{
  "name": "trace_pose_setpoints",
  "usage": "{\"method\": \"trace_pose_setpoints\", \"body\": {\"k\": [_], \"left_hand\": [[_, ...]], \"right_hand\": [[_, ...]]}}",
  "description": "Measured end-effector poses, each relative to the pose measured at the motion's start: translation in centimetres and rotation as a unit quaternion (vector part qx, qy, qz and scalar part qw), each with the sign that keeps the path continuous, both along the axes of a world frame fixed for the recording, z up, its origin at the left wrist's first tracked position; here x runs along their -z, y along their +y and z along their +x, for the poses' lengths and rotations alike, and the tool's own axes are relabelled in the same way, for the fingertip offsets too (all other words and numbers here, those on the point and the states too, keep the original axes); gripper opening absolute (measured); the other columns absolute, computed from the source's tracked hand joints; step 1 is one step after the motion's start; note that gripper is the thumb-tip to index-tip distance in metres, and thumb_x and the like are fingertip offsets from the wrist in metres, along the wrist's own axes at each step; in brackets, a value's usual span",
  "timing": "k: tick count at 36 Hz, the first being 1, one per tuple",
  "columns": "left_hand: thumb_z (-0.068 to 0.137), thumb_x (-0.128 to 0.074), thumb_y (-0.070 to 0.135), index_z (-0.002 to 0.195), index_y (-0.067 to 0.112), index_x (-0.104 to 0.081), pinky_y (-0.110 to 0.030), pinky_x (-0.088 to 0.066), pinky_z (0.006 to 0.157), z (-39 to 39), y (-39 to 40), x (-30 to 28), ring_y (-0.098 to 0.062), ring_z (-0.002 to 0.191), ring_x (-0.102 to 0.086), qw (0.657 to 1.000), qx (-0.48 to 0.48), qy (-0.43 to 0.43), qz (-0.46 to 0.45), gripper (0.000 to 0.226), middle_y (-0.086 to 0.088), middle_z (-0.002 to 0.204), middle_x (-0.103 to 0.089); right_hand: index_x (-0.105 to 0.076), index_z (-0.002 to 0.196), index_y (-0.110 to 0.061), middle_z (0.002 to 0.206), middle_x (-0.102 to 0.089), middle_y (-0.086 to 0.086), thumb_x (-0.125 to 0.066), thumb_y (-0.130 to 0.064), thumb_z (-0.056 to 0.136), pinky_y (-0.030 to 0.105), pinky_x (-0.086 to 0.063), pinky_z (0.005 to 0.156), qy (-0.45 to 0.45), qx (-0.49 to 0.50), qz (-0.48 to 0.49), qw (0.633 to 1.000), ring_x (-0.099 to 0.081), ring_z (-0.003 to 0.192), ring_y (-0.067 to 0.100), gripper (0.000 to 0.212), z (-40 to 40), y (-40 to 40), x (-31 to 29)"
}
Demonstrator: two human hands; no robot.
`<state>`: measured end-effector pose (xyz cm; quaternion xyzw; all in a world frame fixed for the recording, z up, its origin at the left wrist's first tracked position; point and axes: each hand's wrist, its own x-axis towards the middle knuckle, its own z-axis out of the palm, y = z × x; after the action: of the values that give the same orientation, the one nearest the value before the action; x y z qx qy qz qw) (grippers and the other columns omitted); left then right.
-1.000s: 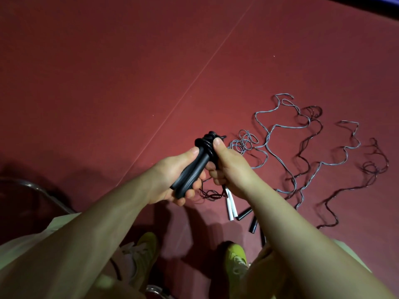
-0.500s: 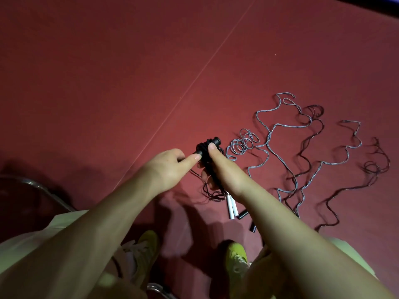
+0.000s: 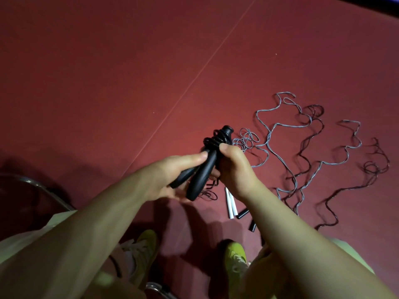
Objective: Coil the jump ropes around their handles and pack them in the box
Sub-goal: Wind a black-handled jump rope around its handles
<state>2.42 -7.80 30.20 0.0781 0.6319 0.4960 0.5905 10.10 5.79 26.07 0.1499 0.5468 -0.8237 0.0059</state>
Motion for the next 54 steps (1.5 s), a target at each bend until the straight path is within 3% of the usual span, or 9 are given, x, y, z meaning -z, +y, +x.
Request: {"method": "trace_pose_setpoints", "body": {"k": [5, 10, 19, 31, 35, 39, 44, 50, 54], "left_hand": [[0.077, -0.036, 0.077, 0.103, 0.005, -0.069, -0.038, -0.057, 0.063, -0.1, -0.9, 1.0, -0.027, 0.071, -0.068, 0.934, 0.059, -0.309, 0.168, 0.083, -0.013, 0.087, -0.068], [0.082, -0.026, 0.075, 0.094, 0.010, -0.068, -0.022, -0.046, 0.047, 0.2, -0.9, 0.9, -0.014, 0.051, -0.056, 0.910, 0.056, -0.359, 0.198, 0.078, -0.002, 0.069, -0.060], [0.086, -0.024, 0.070, 0.074, 0.010, -0.066, -0.017, -0.022, 0.038, -0.3, -0.3, 0.1, -0.013, 0.041, -0.047, 0.960, -0.022, -0.267, 0.085, 0.074, -0.002, 0.061, -0.053], [0.096, -0.022, 0.061, 0.079, 0.011, -0.064, -0.016, -0.020, 0.035, -0.3, 0.3, 0.7, -0.018, 0.043, -0.052, 0.999, -0.039, 0.017, -0.032, 0.067, -0.005, 0.058, -0.060], [0.098, -0.024, 0.056, 0.079, 0.010, -0.063, -0.016, -0.023, 0.035, -0.5, 0.4, 1.6, -0.013, 0.040, -0.052, 0.981, -0.022, 0.171, -0.088, 0.063, -0.001, 0.056, -0.061], [0.100, -0.025, 0.052, 0.079, 0.011, -0.061, -0.017, -0.031, 0.038, -0.9, 0.3, 2.0, -0.013, 0.044, -0.051, 0.967, -0.003, 0.232, -0.106, 0.058, -0.001, 0.059, -0.060], [0.097, -0.033, 0.055, 0.080, 0.015, -0.055, -0.031, -0.043, 0.070, -1.7, -0.1, 2.1, -0.019, 0.066, -0.054, 0.908, 0.051, 0.376, -0.179, 0.047, -0.001, 0.074, -0.060], [0.090, -0.045, 0.059, 0.095, 0.023, -0.053, -0.034, -0.041, 0.070, -1.3, -0.1, 2.4, -0.017, 0.076, -0.054, 0.874, 0.081, 0.431, -0.210, 0.037, 0.003, 0.081, -0.054], [0.084, -0.055, 0.057, 0.100, 0.024, -0.052, -0.037, -0.046, 0.081, -0.6, -0.3, 3.0, -0.022, 0.089, -0.055, 0.865, 0.071, 0.461, -0.186, 0.037, 0.001, 0.092, -0.054]], "right_hand": [[-0.065, 0.091, -0.010, 0.042, -0.043, 0.001, -0.075, -0.063, 0.050, 0.019, -0.035, 0.040, 0.047, -0.071, -0.106, 0.991, -0.044, 0.032, 0.016, 0.067, 0.4, 0.3, -1.1], [-0.054, 0.102, 0.000, 0.049, -0.052, 0.000, -0.071, -0.071, 0.055, 0.021, -0.040, 0.050, 0.031, -0.075, -0.046, 0.996, -0.047, 0.045, 0.010, 0.086, 0.2, 0.8, -1.4], [-0.041, 0.066, -0.018, 0.061, -0.033, 0.000, -0.035, -0.059, 0.084, 0.019, -0.023, 0.043, -0.077, -0.081, 0.068, 0.991, -0.023, 0.046, 0.008, 0.046, 0.4, 1.7, -1.4], [-0.053, 0.075, -0.011, 0.050, -0.038, -0.003, -0.032, -0.044, 0.102, 0.022, -0.027, 0.041, -0.131, -0.054, 0.138, 0.980, -0.028, 0.041, 0.012, 0.048, 0.3, 1.4, -0.9], [-0.048, 0.067, -0.012, 0.048, -0.034, -0.004, -0.033, -0.042, 0.103, 0.027, -0.027, 0.050, -0.147, -0.043, 0.196, 0.969, -0.027, 0.044, 0.014, 0.050, 0.3, 1.1, -0.3], [-0.050, 0.070, -0.012, 0.050, -0.034, -0.003, -0.032, -0.041, 0.104, 0.025, -0.031, 0.051, -0.147, -0.039, 0.210, 0.966, -0.029, 0.046, 0.013, 0.048, 0.2, 0.9, 0.2], [-0.060, 0.084, -0.008, 0.055, -0.041, 0.000, -0.026, -0.043, 0.105, 0.026, -0.028, 0.049, -0.161, -0.033, 0.176, 0.971, -0.033, 0.043, 0.013, 0.053, 0.0, 0.8, 0.2], [-0.061, 0.085, -0.012, 0.059, -0.045, -0.003, -0.031, -0.079, 0.078, 0.025, -0.026, 0.045, -0.187, -0.035, 0.157, 0.969, -0.034, 0.043, 0.010, 0.073, -0.1, 0.4, 0.7], [-0.059, 0.076, -0.013, 0.058, -0.042, -0.001, -0.048, -0.073, 0.082, 0.026, -0.022, 0.047, -0.200, 0.002, 0.161, 0.967, -0.031, 0.044, 0.011, 0.061, 0.0, 0.5, 0.3]]}}
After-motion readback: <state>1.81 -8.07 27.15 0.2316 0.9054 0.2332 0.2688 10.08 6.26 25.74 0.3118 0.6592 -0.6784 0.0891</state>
